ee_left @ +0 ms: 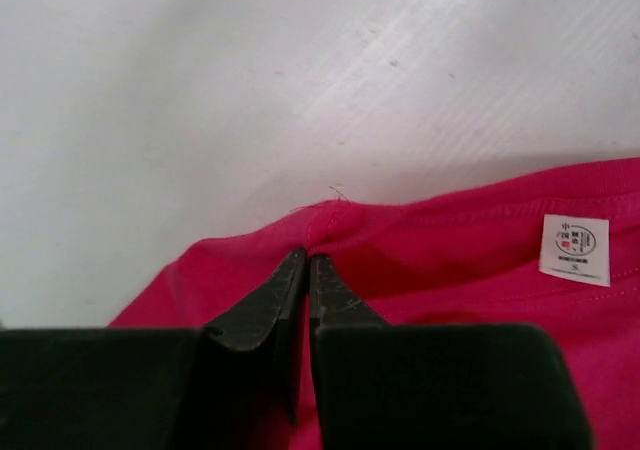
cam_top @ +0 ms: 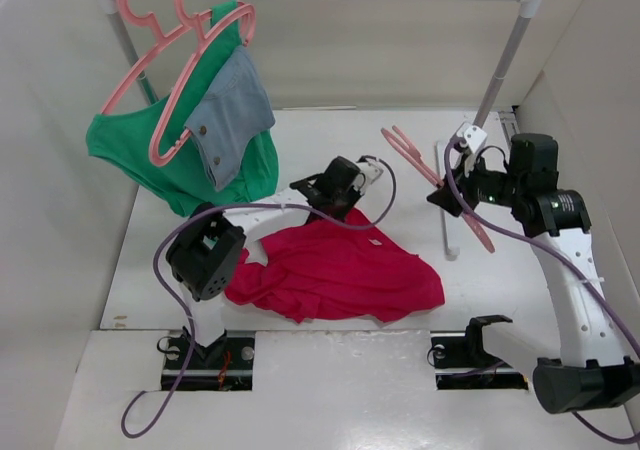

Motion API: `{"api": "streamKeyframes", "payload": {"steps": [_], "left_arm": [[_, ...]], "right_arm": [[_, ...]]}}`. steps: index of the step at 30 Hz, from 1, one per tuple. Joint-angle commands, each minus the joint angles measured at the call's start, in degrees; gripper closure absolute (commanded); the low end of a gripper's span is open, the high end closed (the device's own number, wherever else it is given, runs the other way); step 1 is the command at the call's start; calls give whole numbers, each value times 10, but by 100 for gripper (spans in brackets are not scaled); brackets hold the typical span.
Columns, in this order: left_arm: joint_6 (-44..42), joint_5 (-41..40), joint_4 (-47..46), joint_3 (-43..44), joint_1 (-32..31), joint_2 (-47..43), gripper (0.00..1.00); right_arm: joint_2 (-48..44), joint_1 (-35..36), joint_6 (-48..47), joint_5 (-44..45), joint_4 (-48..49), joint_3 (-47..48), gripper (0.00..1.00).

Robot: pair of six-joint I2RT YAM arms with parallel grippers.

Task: Place the t-shirt on the hanger
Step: Grab a hanger with the right arm, then place tshirt on hanger

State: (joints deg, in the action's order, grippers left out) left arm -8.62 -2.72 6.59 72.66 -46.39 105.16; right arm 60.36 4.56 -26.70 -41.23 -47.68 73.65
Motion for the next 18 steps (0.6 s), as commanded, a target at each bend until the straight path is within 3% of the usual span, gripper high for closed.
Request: {"api": "streamKeyframes", "payload": {"steps": [1,5,14,18], "left_arm": [[0,22,34,34,34,-41,100],[0,40,41,40,48,-52,100],[-5,60,59,82,54,-23,100],[-5,65,59,82,54,-23,100]], "right_arm": [[-41,5,57,26,-21,-30,100],[-69,5,88,39,-52,-54,100],[-104,17,82,-123,-108,-86,100],[-118,38,82,-122,-114,-126,100]]}}
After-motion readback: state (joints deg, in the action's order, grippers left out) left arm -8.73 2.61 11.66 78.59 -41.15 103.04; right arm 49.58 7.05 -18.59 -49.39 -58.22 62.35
